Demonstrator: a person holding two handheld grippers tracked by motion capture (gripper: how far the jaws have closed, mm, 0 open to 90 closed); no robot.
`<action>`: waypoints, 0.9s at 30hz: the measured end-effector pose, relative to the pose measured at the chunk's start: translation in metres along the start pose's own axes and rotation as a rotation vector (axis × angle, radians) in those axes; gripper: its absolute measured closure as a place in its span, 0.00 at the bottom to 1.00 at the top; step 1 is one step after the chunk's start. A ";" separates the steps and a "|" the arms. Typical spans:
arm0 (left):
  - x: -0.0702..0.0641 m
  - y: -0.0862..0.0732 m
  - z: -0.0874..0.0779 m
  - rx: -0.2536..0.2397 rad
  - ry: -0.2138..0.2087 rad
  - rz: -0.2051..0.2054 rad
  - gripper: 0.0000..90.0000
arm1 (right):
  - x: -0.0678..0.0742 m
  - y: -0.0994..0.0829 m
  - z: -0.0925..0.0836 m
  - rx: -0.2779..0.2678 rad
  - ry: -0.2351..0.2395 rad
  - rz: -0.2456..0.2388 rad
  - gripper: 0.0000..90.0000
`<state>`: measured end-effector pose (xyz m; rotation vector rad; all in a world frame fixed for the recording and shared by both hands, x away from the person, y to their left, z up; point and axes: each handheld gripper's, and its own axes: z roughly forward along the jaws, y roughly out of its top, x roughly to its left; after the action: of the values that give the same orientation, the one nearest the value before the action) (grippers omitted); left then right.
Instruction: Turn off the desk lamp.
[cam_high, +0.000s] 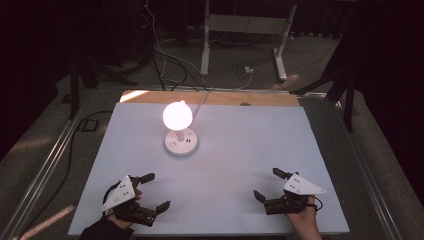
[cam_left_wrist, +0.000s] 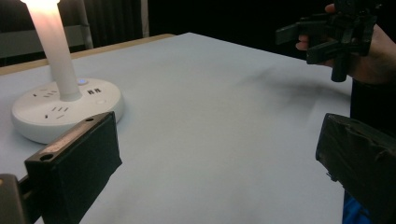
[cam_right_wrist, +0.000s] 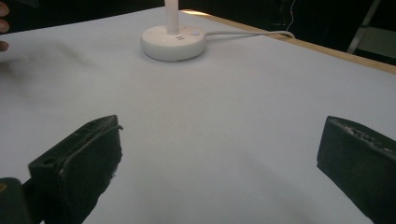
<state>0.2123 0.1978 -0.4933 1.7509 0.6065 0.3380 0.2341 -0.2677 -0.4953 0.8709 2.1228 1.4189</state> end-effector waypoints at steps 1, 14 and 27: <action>0.000 0.000 0.000 0.000 0.000 0.000 0.01 | 0.000 0.000 0.000 -0.002 0.000 0.004 0.00; 0.005 0.016 0.002 0.046 -0.045 -0.020 0.01 | 0.003 0.003 0.002 -0.014 0.001 -0.004 0.00; 0.020 0.050 0.009 0.046 -0.031 0.000 0.01 | 0.002 0.003 0.001 -0.019 0.000 0.000 0.00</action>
<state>0.2445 0.1928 -0.4498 1.7965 0.5966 0.2987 0.2342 -0.2649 -0.4928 0.8635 2.1064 1.4363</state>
